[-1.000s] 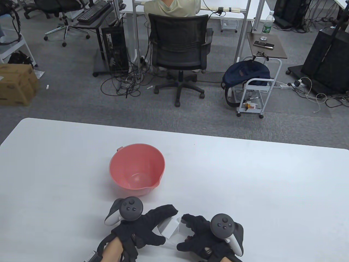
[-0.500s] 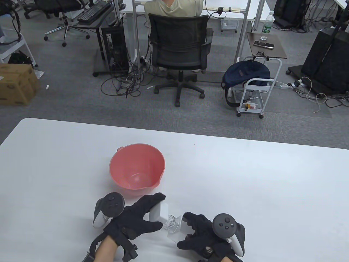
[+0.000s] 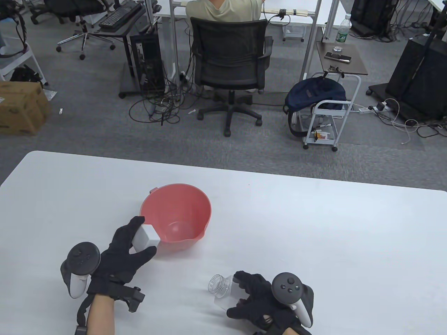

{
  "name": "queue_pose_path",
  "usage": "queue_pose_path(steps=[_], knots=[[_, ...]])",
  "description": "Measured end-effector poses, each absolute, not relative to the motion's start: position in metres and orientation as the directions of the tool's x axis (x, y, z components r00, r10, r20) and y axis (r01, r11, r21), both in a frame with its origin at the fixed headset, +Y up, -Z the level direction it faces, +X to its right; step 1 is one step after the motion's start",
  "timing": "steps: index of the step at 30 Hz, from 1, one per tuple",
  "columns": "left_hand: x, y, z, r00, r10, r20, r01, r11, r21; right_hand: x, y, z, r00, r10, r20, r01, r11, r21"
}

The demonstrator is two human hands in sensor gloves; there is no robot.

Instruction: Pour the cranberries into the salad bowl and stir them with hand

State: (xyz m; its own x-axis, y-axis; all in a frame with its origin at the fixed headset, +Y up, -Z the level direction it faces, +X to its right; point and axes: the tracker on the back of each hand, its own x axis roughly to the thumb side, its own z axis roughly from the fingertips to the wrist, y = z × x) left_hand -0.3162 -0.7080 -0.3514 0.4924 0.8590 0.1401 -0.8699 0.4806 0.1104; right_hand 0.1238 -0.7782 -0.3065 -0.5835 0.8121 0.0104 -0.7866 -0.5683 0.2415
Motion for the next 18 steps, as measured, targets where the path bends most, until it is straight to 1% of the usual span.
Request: queue_pose_path(steps=[1, 3, 4, 5, 8, 9, 11, 15, 18], knots=[[-0.321, -0.711, -0.351, 0.493, 0.863, 0.107, -0.867, 0.478, 0.139, 0.124, -0.778, -0.306, -0.584, 0.812, 0.011, -0.786, -0.568, 0.242], [-0.333, -0.721, -0.351, 0.503, 0.864, -0.004, -0.844, 0.492, 0.215, 0.123, -0.779, -0.306, -0.584, 0.812, 0.011, -0.785, -0.568, 0.246], [-0.337, -0.725, -0.351, 0.518, 0.854, -0.044, -0.829, 0.515, 0.220, 0.123, -0.779, -0.306, -0.584, 0.812, 0.012, -0.785, -0.568, 0.248], [-0.341, -0.730, -0.352, 0.552, 0.827, -0.106, -0.802, 0.561, 0.206, 0.123, -0.779, -0.306, -0.585, 0.811, 0.012, -0.784, -0.569, 0.249], [-0.348, -0.746, -0.356, 0.620, 0.751, -0.226, -0.743, 0.655, 0.139, 0.122, -0.779, -0.306, -0.585, 0.811, 0.014, -0.783, -0.569, 0.252], [-0.348, -0.749, -0.357, 0.637, 0.732, -0.243, -0.730, 0.674, 0.116, 0.122, -0.779, -0.306, -0.585, 0.811, 0.013, -0.783, -0.569, 0.251], [-0.348, -0.756, -0.361, 0.701, 0.655, -0.282, -0.677, 0.735, 0.026, 0.122, -0.779, -0.306, -0.583, 0.812, 0.013, -0.785, -0.568, 0.249], [-0.343, -0.764, -0.365, 0.775, 0.551, -0.310, -0.591, 0.805, -0.048, 0.124, -0.777, -0.306, -0.574, 0.819, 0.013, -0.793, -0.560, 0.238], [-0.341, -0.769, -0.368, 0.796, 0.510, -0.325, -0.565, 0.820, -0.097, 0.126, -0.777, -0.307, -0.567, 0.824, 0.009, -0.800, -0.553, 0.234]])
